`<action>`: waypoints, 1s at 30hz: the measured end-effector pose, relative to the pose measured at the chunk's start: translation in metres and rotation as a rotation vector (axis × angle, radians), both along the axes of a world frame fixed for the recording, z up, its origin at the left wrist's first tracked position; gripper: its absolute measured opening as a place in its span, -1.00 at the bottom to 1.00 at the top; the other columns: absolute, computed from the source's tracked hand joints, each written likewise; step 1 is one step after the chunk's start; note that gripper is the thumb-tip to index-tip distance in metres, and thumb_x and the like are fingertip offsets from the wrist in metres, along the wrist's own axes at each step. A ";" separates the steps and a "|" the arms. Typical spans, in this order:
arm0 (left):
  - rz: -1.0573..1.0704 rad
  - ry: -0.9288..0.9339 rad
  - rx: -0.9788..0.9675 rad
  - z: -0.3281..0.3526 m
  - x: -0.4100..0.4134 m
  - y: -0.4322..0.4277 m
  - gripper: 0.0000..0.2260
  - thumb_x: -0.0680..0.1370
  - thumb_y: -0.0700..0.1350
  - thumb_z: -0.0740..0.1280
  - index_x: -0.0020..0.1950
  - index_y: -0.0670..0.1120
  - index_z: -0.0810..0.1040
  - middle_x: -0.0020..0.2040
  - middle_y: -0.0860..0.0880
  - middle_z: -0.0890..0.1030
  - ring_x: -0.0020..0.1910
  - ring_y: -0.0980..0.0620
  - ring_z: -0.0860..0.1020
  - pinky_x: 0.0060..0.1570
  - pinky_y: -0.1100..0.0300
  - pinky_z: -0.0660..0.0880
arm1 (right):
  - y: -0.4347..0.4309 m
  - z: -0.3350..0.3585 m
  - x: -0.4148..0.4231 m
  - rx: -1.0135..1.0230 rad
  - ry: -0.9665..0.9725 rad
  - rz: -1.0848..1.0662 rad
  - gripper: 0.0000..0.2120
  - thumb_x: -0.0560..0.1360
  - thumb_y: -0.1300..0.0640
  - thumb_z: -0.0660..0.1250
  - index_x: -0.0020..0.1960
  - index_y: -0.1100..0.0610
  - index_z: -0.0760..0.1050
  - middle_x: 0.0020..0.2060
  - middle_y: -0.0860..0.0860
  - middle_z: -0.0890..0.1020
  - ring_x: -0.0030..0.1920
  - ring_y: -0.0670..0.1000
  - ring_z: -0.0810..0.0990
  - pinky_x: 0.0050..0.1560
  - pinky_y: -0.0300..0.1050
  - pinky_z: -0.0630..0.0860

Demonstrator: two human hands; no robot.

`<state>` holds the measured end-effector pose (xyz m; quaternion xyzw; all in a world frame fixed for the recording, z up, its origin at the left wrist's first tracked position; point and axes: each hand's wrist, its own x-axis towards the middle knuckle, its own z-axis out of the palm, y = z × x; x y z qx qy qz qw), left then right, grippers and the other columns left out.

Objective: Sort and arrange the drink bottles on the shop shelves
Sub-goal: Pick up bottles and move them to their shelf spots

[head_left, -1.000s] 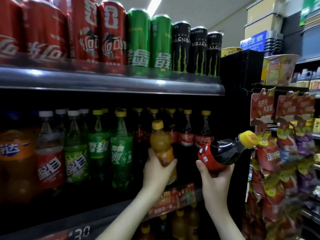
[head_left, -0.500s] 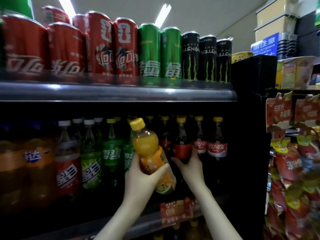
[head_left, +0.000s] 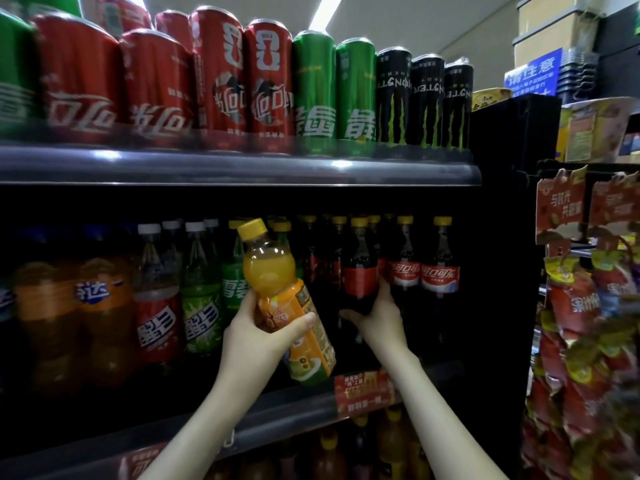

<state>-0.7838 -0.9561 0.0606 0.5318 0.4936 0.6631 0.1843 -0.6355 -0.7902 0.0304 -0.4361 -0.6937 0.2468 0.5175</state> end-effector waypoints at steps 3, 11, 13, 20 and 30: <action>-0.007 0.037 -0.019 -0.001 -0.005 -0.009 -0.50 0.25 0.05 0.54 0.14 0.18 0.50 -0.04 0.22 0.67 -0.06 0.23 0.63 -0.06 0.23 0.53 | -0.008 -0.003 -0.002 -0.025 -0.015 0.014 -0.09 0.40 0.12 0.51 0.55 -0.01 0.00 0.39 0.09 0.38 0.28 0.20 0.49 0.26 0.06 0.49; 0.016 0.221 -0.027 -0.034 -0.014 -0.058 -0.46 0.27 0.11 0.59 0.17 0.28 0.45 -0.02 0.33 0.63 -0.05 0.34 0.60 -0.07 0.40 0.54 | -0.125 0.003 0.002 0.113 0.161 0.329 -0.48 0.43 -0.17 0.39 0.33 -0.10 0.34 0.16 -0.17 0.53 0.18 -0.19 0.53 0.10 -0.32 0.47; 0.043 0.318 -0.056 -0.050 -0.016 -0.070 -0.45 0.25 0.22 0.52 0.20 0.23 0.46 -0.07 0.27 0.65 -0.10 0.32 0.61 -0.14 0.39 0.52 | -0.156 -0.004 -0.001 0.044 0.035 0.598 -0.52 0.40 -0.16 0.46 0.26 -0.15 0.40 0.08 -0.16 0.60 0.14 -0.14 0.57 0.09 -0.23 0.53; 0.004 0.383 -0.377 -0.127 -0.014 -0.107 -0.33 0.23 0.23 0.48 0.29 0.33 0.32 -0.05 0.22 0.65 -0.06 0.28 0.60 -0.06 0.29 0.55 | -0.184 -0.074 -0.012 -0.305 -0.172 0.653 -0.60 0.31 0.07 0.58 0.07 -0.14 0.52 -0.05 -0.27 0.66 -0.01 -0.20 0.64 0.03 -0.22 0.56; -0.113 0.195 -0.680 -0.214 -0.037 -0.109 -0.59 0.54 -0.06 0.39 0.36 0.10 0.38 0.22 0.08 0.53 0.14 0.17 0.53 0.08 0.33 0.48 | -0.173 -0.177 -0.024 -0.710 0.179 0.378 -0.63 0.37 0.31 0.51 0.13 0.15 0.52 0.04 0.15 0.68 0.03 0.12 0.67 0.09 0.16 0.59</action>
